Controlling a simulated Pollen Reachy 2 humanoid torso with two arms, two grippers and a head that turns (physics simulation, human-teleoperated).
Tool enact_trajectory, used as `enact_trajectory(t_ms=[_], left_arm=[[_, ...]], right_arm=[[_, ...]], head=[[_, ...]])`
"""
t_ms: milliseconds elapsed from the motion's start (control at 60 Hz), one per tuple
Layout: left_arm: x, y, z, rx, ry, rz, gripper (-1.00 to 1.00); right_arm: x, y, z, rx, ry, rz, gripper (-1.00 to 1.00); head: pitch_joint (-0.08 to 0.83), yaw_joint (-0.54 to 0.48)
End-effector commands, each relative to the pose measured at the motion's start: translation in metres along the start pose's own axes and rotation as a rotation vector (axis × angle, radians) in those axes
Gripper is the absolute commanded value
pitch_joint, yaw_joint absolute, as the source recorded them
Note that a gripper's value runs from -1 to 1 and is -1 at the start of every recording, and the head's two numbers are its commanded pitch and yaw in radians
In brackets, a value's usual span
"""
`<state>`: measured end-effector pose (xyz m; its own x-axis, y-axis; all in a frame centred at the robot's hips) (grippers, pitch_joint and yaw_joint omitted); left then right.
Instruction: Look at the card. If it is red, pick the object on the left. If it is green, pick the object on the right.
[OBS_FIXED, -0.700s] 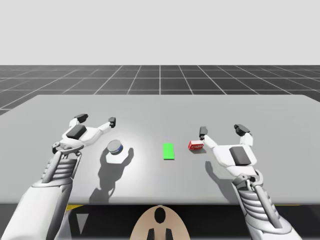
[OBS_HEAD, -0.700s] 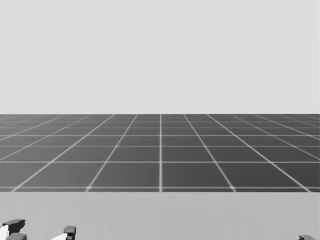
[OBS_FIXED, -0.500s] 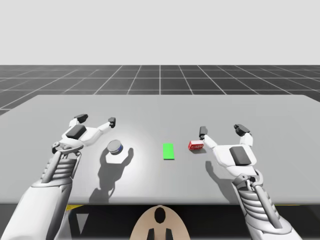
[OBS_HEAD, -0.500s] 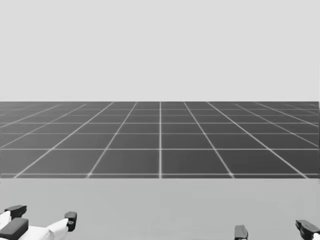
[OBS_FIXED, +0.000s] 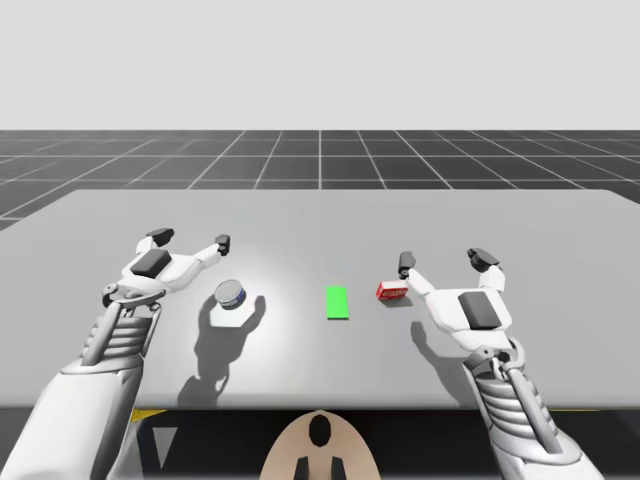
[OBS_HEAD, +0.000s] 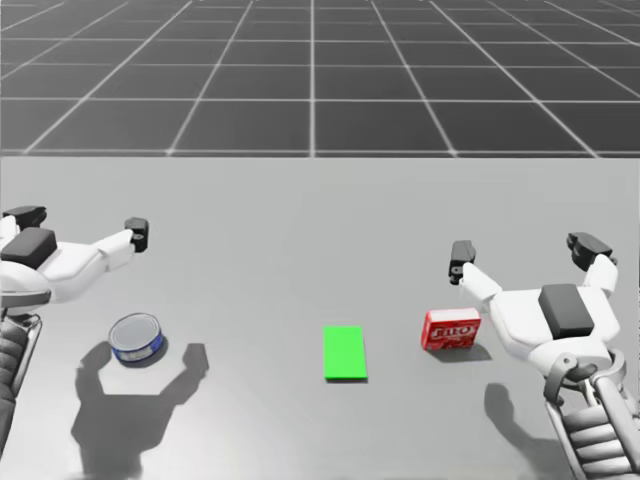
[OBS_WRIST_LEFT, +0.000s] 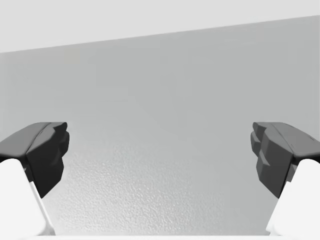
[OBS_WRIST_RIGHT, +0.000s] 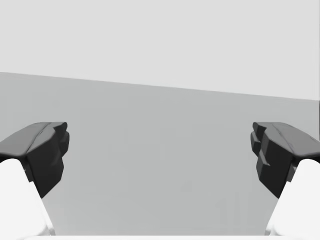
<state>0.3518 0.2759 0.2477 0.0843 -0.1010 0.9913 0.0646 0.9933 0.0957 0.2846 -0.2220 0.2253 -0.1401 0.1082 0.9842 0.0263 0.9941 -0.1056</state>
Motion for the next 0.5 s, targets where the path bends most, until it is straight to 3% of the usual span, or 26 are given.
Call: enact_trajectory(t_ms=[17,267,500], left_arm=[[0.0005,0.0006,-0.0001,0.004,0.006,-0.003,-1.0],[0.0015,0.0022,-0.0007,0.005,0.013,-0.009,-1.0],[0.0016,0.0024,-0.0009,0.009,0.017,-0.011,-1.0]], right_arm=[[-0.0012,0.0022,0.0001,-0.006,0.006,-0.016,-1.0],[-0.0013,0.0016,-0.0005,-0.009,0.005,-0.014,-1.0],[-0.0012,0.0016,-0.0009,-0.009,0.003,-0.009,-1.0]], head=[[0.573,-0.02],[0.702,-0.04],[0.719,-0.06]])
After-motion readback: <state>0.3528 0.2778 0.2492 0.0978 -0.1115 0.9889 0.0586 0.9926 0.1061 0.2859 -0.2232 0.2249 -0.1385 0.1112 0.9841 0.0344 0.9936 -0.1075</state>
